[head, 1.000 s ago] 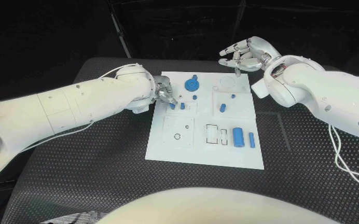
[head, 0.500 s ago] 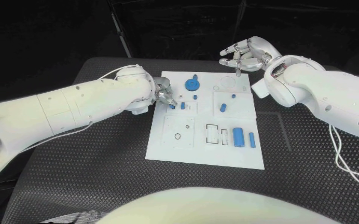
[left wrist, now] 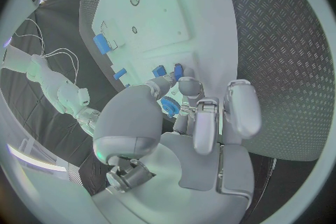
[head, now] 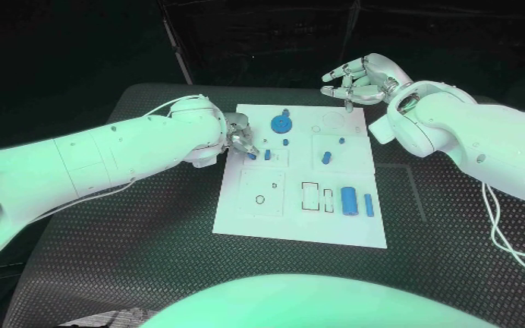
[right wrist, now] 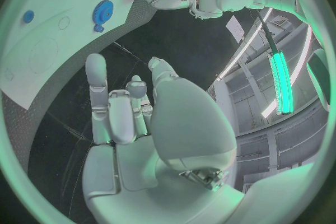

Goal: Assemble the parts on the task board

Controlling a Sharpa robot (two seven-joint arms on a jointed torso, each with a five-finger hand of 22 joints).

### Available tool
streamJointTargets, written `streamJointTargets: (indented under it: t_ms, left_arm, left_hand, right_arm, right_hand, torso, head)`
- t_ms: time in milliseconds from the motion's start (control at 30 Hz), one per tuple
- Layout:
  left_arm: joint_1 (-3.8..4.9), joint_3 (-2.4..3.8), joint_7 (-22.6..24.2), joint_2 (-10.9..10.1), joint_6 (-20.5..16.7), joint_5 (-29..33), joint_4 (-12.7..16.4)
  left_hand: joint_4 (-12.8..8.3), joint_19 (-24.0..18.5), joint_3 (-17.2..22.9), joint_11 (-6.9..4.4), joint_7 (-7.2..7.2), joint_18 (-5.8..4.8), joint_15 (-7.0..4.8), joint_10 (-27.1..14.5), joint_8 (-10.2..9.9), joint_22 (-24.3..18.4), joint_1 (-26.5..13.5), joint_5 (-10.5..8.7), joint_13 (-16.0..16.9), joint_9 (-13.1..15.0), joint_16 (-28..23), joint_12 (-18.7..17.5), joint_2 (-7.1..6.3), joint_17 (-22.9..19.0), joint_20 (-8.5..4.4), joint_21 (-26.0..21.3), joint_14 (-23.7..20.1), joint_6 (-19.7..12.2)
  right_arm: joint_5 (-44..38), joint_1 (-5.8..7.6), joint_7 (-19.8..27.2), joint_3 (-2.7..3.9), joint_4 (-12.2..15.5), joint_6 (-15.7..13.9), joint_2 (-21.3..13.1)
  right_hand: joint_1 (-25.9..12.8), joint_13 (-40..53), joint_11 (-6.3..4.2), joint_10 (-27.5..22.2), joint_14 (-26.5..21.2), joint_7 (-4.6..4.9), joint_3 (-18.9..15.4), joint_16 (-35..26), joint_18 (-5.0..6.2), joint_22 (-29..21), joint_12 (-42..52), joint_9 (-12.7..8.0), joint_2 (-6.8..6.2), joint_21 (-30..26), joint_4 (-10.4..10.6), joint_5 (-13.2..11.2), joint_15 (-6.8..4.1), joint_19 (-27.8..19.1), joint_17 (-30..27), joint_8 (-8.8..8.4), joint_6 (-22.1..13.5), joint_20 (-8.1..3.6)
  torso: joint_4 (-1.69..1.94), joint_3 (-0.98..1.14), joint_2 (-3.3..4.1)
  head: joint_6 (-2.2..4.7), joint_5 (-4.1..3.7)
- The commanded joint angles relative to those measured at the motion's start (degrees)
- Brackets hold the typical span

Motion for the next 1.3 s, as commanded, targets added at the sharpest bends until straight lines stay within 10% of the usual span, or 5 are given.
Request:
streamJointTargets:
  t_ms: [33,933,1300]
  left_arm:
    - [-0.21,-0.17,-0.67,0.12,1.45,-0.48,-0.15]
    - [-0.22,-0.24,-0.73,2.17,2.52,-0.47,-2.56]
    - [-0.22,-0.25,-0.75,2.21,2.59,-0.47,-3.44]
  left_hand:
    - [-3.33,0.23,3.47,-0.26,-0.44,-0.62,-0.48,0.50,0.26,1.94,0.10,0.16,0.04,0.13,0.36,0.20,0.66,15.09,0.00,0.11,5.95,0.21]
    - [0.01,0.64,-4.08,-0.95,-1.35,-0.77,-1.10,0.90,3.28,2.57,-2.40,-0.31,0.54,1.31,0.36,0.85,0.43,15.09,-0.63,0.46,5.95,0.58]
    - [4.80,0.84,-12.84,-0.84,-1.23,-0.85,-1.08,0.69,3.66,2.88,-6.93,-0.33,0.44,1.16,0.36,1.01,-0.91,15.09,-0.66,0.55,5.95,0.84]
  right_arm:
    - [-0.09,0.11,0.43,0.03,0.14,0.32,0.01]
    - [-0.09,0.11,0.40,0.03,0.33,0.19,-0.10]
    - [-0.09,0.11,0.44,0.03,0.33,0.07,-0.14]
  right_hand:
    - [-0.07,-0.06,-0.06,-0.14,1.03,-0.02,0.10,-0.35,0.93,-0.08,0.13,0.04,0.48,-0.30,0.10,0.36,-0.26,-0.32,-0.09,0.17,0.07,-0.16]
    - [-0.12,-0.12,-0.08,-0.14,1.02,-0.04,0.10,-0.42,0.94,-0.17,0.18,0.04,0.47,-0.39,0.14,0.40,-0.28,-0.33,-0.15,0.26,0.12,-0.19]
    - [-0.14,-0.38,-0.09,-0.33,0.98,-0.04,0.09,-0.52,0.97,-0.33,0.02,0.03,0.44,-0.50,0.15,0.40,-0.28,-0.39,-0.28,0.27,0.11,-0.19]
  torso:
    - [-0.04,0.01,0.02]
    - [-0.02,-0.01,0.01]
    - [0.00,-0.01,-0.02]
  head:
    - [-0.01,0.01]
    - [-0.17,-0.28]
    - [-0.22,-0.32]
